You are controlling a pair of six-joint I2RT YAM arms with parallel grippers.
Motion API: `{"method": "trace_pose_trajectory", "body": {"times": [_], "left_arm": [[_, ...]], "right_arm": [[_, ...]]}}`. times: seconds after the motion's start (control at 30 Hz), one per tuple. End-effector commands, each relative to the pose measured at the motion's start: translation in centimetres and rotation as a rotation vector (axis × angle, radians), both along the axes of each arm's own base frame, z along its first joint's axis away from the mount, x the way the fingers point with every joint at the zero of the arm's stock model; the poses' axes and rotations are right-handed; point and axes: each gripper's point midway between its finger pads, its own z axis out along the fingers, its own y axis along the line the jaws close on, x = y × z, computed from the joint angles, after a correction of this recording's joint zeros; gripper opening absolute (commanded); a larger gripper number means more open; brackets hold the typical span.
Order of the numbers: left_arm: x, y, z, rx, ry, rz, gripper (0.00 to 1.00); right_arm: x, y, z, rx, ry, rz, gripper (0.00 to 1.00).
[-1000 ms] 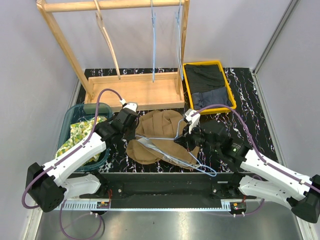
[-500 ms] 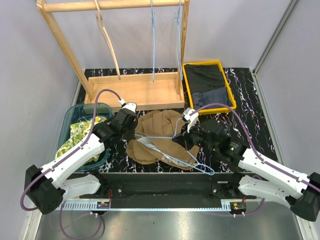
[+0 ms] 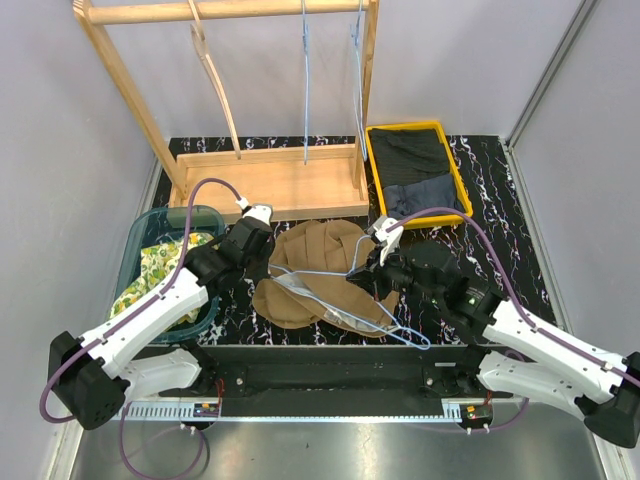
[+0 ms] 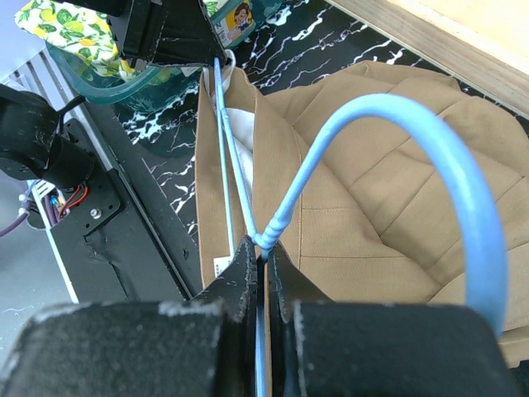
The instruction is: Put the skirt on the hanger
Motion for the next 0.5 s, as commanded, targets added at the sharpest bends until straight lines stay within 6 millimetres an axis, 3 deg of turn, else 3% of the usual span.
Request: {"method": "trace_pose_trajectory", "body": {"times": [0.0, 0.17, 0.47], "left_arm": [[0.6, 0.4, 1.3, -0.007, -0.065, 0.027, 0.0], [0.6, 0.2, 1.4, -0.014, -0.065, 0.021, 0.0], [-0.1, -0.3, 1.8, -0.049, -0.059, -0.028, 0.0]], "right_arm": [[-0.5, 0.0, 2.5, 0.057, -0.044, 0.027, 0.0], [-0.7, 0.2, 2.2, 0.049, -0.035, 0.04, 0.0], [1.2, 1.3, -0.1, -0.001, -0.017, -0.005, 0.0]]}}
